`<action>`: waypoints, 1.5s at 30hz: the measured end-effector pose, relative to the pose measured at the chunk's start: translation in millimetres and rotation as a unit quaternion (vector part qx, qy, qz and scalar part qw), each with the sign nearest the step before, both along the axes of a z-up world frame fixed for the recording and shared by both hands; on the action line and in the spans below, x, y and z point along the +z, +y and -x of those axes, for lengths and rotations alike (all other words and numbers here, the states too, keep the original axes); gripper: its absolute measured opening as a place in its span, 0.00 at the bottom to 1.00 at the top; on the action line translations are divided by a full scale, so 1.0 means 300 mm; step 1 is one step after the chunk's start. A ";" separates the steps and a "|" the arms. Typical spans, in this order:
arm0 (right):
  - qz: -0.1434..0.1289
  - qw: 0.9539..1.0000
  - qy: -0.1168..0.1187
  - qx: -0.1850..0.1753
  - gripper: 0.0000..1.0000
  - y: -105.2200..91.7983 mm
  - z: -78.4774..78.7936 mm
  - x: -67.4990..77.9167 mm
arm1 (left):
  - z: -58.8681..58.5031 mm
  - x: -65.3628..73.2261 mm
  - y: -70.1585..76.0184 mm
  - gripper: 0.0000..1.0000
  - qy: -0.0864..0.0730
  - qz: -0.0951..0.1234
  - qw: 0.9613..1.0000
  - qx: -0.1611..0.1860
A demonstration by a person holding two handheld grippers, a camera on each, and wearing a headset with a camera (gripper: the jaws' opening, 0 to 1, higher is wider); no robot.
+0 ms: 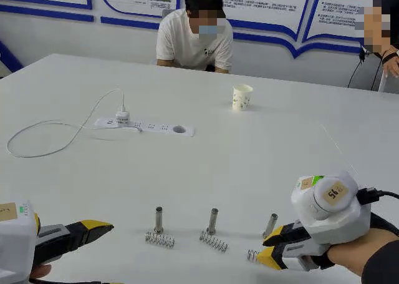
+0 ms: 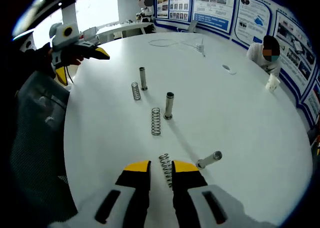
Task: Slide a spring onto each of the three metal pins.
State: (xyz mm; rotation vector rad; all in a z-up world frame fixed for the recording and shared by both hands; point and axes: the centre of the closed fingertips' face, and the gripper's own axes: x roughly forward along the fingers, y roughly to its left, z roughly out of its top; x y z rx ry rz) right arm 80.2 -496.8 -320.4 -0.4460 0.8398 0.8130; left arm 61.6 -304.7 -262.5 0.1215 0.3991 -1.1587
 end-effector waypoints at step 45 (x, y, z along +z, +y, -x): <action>0.118 0.977 0.069 0.164 0.12 0.036 -0.024 -0.115 | 0.004 -0.004 0.017 0.74 0.004 -0.004 1.000 0.012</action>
